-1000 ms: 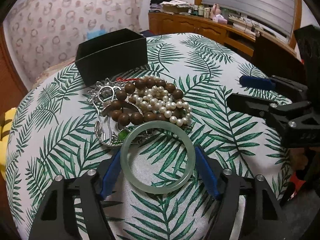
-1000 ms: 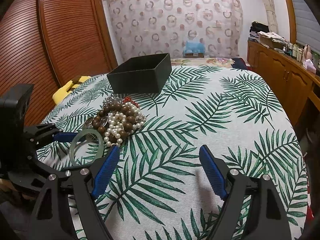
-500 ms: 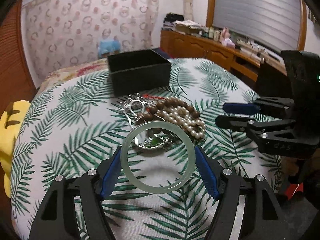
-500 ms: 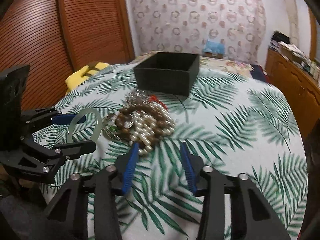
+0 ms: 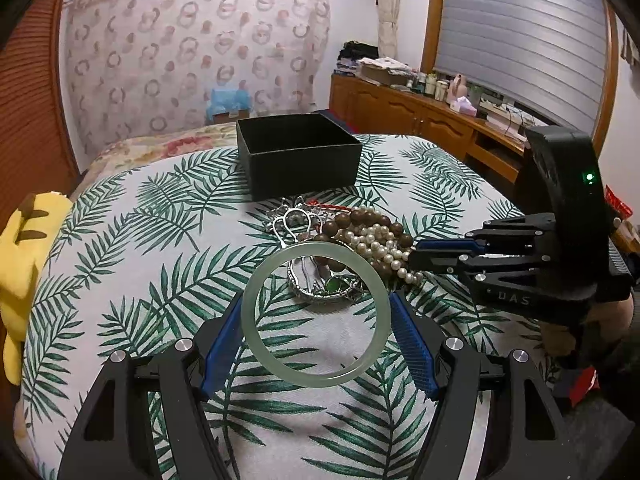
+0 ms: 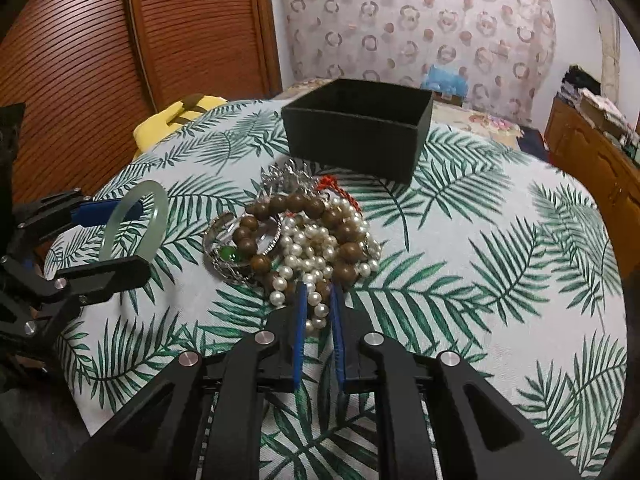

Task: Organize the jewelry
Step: 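Grasp the white pearl necklace with the right tool while the left tool holds the jade bangle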

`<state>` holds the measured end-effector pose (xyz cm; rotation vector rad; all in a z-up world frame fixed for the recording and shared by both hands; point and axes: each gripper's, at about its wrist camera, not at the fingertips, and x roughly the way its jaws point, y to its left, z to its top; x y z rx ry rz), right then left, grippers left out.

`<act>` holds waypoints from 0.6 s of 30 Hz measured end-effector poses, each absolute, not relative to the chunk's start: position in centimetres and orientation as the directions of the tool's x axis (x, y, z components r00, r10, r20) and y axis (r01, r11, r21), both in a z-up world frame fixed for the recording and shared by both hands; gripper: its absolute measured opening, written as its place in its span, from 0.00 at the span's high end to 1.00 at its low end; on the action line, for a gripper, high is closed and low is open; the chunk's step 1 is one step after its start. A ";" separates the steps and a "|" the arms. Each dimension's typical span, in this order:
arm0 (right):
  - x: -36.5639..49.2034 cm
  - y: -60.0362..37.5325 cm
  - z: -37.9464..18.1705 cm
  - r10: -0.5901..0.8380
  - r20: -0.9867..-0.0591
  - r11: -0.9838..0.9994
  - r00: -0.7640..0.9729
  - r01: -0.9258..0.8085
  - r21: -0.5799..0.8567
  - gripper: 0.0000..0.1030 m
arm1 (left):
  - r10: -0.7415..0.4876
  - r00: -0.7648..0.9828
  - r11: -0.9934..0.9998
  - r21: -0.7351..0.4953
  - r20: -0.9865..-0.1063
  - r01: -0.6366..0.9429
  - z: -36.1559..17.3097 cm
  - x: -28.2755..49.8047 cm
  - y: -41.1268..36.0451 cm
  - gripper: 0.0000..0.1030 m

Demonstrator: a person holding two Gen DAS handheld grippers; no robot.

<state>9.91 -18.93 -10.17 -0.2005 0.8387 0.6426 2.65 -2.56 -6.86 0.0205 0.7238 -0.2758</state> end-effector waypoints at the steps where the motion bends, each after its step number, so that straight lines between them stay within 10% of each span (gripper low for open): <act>1: 10.0 -18.9 -10.3 0.448 -0.750 0.794 0.486 -0.602 0.084 0.78 | -0.244 0.715 0.963 -0.078 -0.655 0.257 -6.9 2.5 -2.6 0.34; 18: 9.2 -18.8 -6.1 0.508 -0.687 0.761 0.520 -0.645 0.074 0.92 | -0.239 0.730 0.966 -0.085 -0.640 0.242 -6.3 2.9 -1.9 0.34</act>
